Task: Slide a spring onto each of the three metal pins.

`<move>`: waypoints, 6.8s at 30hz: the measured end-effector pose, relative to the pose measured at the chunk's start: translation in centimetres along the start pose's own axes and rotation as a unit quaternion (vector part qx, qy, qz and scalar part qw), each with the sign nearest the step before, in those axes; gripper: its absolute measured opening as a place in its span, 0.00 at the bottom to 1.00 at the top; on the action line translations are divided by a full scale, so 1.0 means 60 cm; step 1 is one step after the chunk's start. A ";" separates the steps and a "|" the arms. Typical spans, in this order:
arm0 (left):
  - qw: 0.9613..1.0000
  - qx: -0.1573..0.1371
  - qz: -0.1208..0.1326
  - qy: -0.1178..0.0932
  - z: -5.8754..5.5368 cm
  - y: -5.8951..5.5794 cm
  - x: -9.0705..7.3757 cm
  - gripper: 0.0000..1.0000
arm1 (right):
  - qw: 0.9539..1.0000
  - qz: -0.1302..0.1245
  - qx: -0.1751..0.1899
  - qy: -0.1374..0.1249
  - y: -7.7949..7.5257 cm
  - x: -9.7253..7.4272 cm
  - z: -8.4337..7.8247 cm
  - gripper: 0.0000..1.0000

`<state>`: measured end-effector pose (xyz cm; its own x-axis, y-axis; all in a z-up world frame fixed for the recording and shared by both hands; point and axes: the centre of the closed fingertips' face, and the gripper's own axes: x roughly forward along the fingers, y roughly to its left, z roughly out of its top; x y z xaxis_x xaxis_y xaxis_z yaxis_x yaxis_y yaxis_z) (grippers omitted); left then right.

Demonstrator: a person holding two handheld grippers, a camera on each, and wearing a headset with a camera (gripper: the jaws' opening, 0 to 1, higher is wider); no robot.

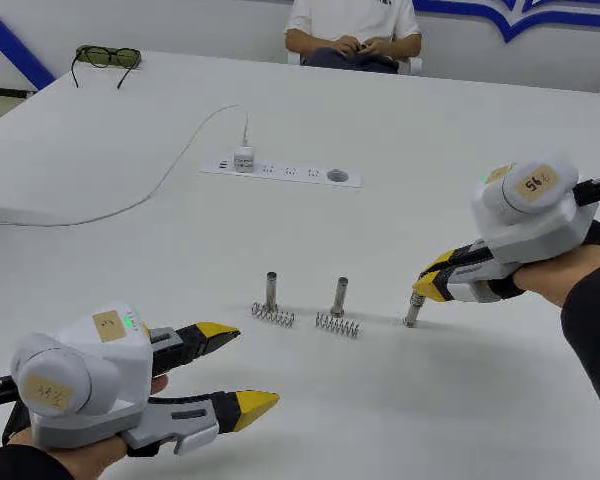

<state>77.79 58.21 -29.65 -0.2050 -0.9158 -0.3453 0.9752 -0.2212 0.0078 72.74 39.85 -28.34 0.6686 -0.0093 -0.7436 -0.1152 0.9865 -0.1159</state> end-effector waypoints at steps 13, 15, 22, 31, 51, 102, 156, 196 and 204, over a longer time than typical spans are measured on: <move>1.000 -0.001 0.001 0.000 -0.001 0.001 0.000 0.50 | 1.000 -0.001 0.021 0.009 0.001 0.029 -0.022 0.12; 1.000 -0.002 0.001 0.000 -0.002 0.001 0.000 0.50 | 1.000 -0.003 0.019 0.011 0.000 0.032 -0.024 0.12; 1.000 -0.002 0.001 0.001 -0.003 0.000 0.000 0.50 | 0.999 -0.005 0.032 0.010 -0.003 0.040 -0.028 0.12; 1.000 -0.002 0.000 0.000 -0.002 0.002 0.001 0.50 | 1.000 -0.007 0.022 0.006 -0.005 0.046 -0.030 0.19; 1.000 0.001 -0.002 0.001 0.001 -0.001 0.002 0.50 | 0.999 -0.011 -0.004 -0.030 0.010 0.026 0.014 0.25; 1.000 -0.003 0.001 0.008 -0.009 -0.001 0.000 0.49 | 0.996 0.074 -0.053 0.009 0.111 0.120 -0.002 0.17; 0.999 0.032 -0.034 0.013 0.009 -0.039 0.014 0.45 | 0.972 0.180 -0.150 0.014 0.234 0.026 0.002 0.12; 0.993 0.074 -0.093 0.014 0.012 -0.085 0.024 0.13 | 0.944 0.231 -0.235 0.022 0.292 0.001 0.013 0.12; 0.993 0.075 -0.095 0.015 0.013 -0.087 0.024 0.12 | 0.945 0.239 -0.224 0.013 0.295 -0.013 0.026 0.12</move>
<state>72.35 57.81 -29.47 -0.3784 -0.8430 -0.3823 0.8957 -0.4376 0.0784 71.31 57.58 -28.77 0.4439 0.4092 -0.7972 -0.7019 0.7118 -0.0255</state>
